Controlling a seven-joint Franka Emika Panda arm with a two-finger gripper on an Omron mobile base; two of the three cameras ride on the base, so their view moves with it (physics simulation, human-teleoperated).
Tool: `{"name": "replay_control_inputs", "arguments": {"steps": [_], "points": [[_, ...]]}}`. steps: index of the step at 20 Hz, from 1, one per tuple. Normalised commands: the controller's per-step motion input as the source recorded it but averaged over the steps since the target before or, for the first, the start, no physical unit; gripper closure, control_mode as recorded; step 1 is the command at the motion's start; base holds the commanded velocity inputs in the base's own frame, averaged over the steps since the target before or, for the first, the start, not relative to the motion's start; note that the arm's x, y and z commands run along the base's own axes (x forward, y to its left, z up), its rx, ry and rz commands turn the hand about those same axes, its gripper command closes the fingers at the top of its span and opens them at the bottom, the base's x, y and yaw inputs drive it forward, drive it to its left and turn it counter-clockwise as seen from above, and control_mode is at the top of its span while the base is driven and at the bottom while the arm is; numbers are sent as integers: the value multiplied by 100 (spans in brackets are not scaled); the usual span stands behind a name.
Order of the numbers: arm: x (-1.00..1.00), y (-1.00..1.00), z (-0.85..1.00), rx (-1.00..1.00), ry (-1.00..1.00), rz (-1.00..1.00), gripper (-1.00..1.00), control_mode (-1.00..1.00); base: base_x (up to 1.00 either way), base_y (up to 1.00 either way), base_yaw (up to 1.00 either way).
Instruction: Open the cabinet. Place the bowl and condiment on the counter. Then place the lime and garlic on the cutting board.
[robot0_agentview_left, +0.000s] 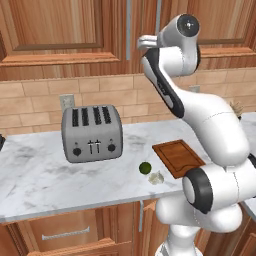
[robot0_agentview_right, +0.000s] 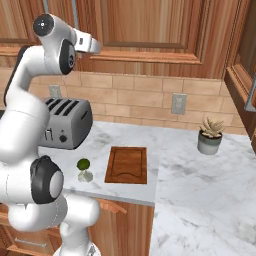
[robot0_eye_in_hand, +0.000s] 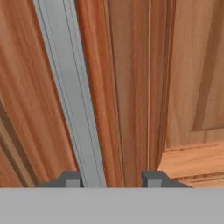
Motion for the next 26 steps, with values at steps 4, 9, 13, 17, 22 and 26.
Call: {"name": "replay_control_inputs", "arguments": {"steps": [4,9,13,17,22,26], "points": [[-15,-64,0,6,-2,0,100,-100,0,0,0],[-78,-48,6,0,-10,0,100,-100,0,0,0],[-100,-55,27,0,-16,0,100,-100,0,0,0],[-100,-60,37,0,-7,0,100,-100,0,0,0],[-100,-59,34,0,0,0,100,-100,0,0,0],[-100,-26,27,-4,1,0,-100,-100,0,0,0]]}}
